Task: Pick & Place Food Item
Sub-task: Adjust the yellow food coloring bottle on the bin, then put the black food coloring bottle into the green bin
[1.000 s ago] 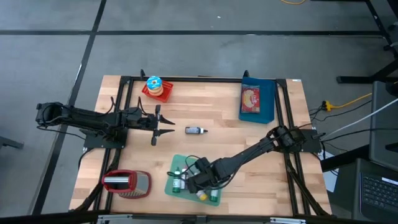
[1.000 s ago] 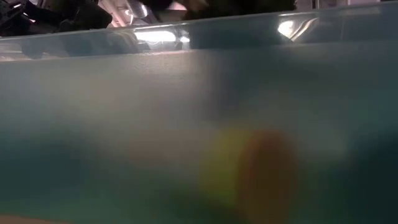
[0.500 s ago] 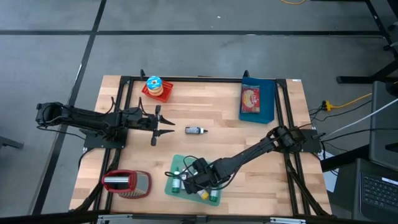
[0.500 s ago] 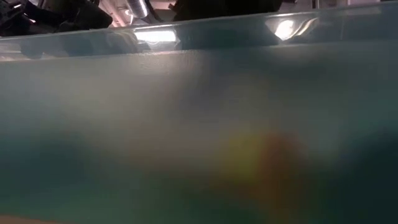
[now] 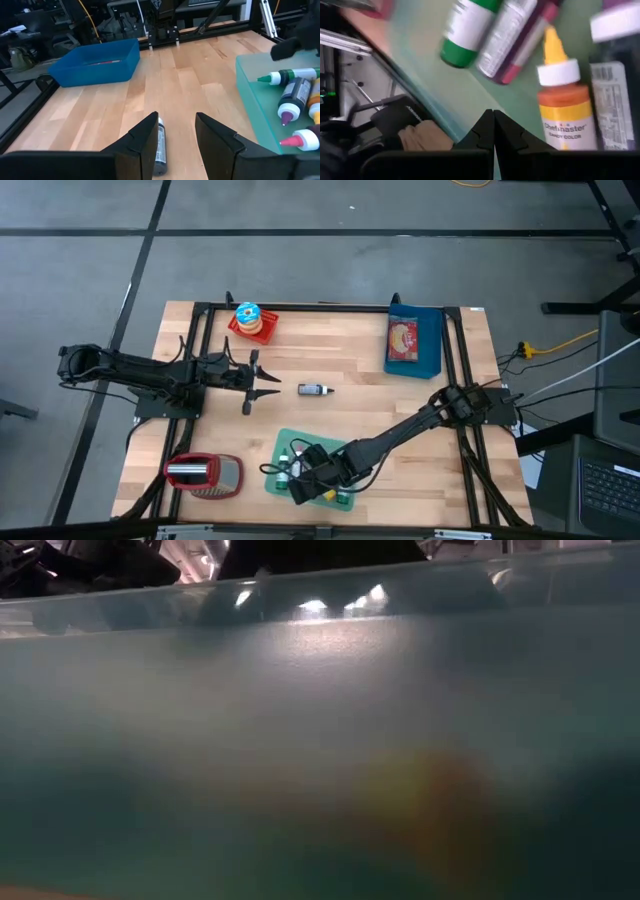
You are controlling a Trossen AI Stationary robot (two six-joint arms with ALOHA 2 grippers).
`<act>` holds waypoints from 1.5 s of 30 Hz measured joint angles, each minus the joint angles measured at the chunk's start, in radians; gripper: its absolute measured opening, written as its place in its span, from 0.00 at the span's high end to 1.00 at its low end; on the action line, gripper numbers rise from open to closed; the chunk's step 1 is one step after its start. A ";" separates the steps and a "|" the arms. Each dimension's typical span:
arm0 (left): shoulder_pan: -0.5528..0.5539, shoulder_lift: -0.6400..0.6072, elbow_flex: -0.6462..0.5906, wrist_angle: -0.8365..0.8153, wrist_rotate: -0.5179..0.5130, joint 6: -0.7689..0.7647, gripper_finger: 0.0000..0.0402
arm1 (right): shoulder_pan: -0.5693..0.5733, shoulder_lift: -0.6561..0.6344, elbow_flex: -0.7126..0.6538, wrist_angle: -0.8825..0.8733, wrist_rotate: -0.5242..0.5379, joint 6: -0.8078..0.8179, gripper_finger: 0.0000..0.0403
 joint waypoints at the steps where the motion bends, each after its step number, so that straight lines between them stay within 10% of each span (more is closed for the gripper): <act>1: 0.000 0.000 0.000 -0.003 0.000 0.000 0.69 | 0.000 0.009 0.001 0.004 -0.014 0.009 1.00; 8: 0.000 0.000 0.000 -0.007 0.000 0.000 0.69 | 0.002 0.099 -0.001 -0.006 -0.104 0.044 1.00; 45: 0.000 0.000 0.000 -0.020 0.000 0.000 0.69 | -0.062 -0.008 0.009 -0.260 0.391 -0.048 1.00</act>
